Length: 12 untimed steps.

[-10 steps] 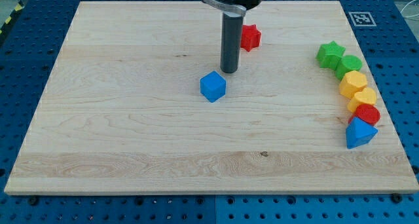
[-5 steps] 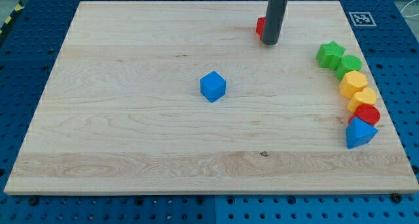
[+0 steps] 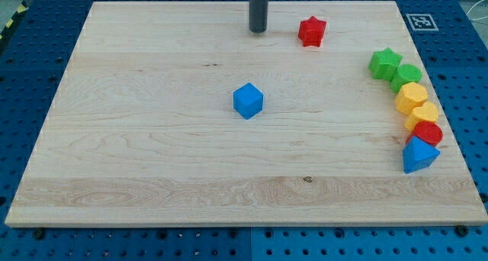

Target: Push the red star to the top of green star

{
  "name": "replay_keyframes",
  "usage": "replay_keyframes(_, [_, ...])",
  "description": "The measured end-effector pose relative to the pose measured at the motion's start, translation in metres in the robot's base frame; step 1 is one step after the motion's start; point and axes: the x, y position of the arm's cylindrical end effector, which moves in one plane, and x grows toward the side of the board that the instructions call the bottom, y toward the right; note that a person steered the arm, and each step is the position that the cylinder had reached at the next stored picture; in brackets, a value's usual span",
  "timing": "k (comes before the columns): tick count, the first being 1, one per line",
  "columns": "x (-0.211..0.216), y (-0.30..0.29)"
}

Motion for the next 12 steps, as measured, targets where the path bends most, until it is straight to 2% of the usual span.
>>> replay_keyframes(5, [0.028, 0.151])
replay_keyframes(6, [0.029, 0.132])
replay_keyframes(7, [0.011, 0.095])
replay_keyframes(8, [-0.025, 0.086])
replay_keyframes(9, [-0.039, 0.098])
replay_keyframes(12, [0.004, 0.162])
